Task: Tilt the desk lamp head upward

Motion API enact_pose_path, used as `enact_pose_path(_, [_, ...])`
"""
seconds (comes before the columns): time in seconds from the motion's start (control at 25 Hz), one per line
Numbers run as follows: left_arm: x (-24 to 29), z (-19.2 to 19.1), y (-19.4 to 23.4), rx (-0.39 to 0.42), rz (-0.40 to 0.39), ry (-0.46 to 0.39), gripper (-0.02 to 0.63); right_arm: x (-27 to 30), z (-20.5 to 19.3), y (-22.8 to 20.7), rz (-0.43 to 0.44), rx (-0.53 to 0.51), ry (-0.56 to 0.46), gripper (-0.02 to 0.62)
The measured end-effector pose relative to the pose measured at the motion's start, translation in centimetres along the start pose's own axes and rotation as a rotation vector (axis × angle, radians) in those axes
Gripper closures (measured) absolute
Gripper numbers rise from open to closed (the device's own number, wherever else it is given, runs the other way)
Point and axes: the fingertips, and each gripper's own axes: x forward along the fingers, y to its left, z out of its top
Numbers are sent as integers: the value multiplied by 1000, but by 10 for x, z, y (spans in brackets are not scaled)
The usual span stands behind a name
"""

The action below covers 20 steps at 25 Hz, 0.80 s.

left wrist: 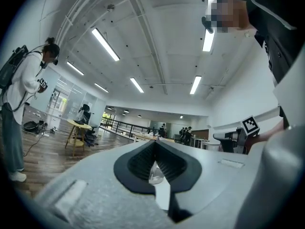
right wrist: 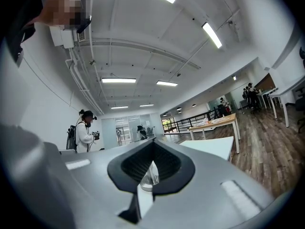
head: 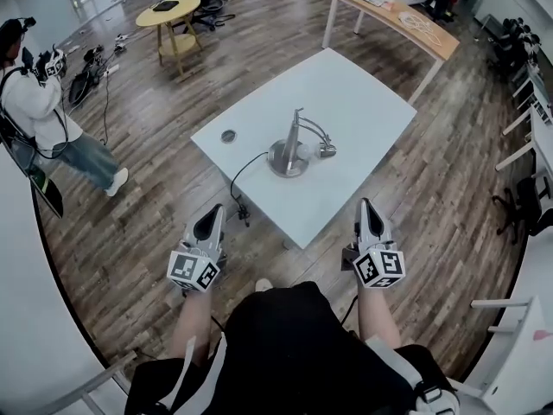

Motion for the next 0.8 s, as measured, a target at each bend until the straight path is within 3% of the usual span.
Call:
enact_pose_path(0.28, [19, -9, 16, -27, -7, 23, 606, 15, -9, -6, -20, 7, 40, 591])
enact_pose_path(0.8, [89, -14, 34, -2, 33, 32, 606, 107, -9, -38, 61, 6, 50, 591])
